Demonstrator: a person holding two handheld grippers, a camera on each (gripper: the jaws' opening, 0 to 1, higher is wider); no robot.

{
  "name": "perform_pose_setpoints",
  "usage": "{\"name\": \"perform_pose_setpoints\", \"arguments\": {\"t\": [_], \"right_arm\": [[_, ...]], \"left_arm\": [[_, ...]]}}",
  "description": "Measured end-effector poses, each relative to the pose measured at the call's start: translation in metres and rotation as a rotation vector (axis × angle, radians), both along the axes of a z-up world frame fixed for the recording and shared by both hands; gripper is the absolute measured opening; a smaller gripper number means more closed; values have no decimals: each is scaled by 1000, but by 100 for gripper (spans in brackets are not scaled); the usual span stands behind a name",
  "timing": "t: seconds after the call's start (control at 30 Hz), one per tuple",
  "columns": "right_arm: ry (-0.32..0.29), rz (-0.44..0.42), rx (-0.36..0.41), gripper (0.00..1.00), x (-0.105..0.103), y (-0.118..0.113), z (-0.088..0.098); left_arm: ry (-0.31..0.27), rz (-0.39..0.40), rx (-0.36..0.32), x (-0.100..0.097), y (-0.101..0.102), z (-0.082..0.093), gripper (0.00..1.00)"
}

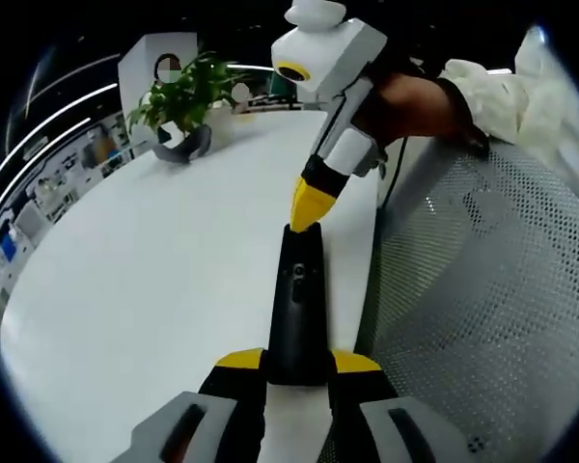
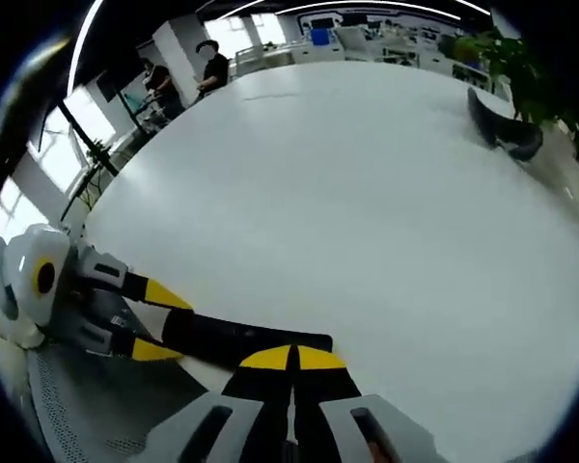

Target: Press the specified remote control buttons in sequence, fully releasing each button before pressing the next.

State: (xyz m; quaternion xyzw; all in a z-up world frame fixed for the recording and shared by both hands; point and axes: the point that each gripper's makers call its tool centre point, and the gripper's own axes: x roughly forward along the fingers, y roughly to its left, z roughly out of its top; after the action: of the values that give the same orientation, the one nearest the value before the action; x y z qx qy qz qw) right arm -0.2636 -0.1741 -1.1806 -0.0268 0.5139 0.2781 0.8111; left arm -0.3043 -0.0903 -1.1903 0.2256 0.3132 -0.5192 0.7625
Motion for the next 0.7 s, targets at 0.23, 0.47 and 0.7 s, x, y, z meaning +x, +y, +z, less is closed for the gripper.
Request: {"name": "perform_pose_setpoints", "arguments": {"t": [0.23, 0.47, 0.7], "right_arm": [[0, 7, -7, 0, 0, -1, -1], [-5, 15, -10, 0, 0, -1, -2], [12, -8, 13, 0, 1, -1, -2]], "left_arm": [[8, 12, -13, 1, -1, 0, 24], [10, 15, -12, 1, -2, -1, 24], [14, 18, -15, 2, -2, -1, 24]]}}
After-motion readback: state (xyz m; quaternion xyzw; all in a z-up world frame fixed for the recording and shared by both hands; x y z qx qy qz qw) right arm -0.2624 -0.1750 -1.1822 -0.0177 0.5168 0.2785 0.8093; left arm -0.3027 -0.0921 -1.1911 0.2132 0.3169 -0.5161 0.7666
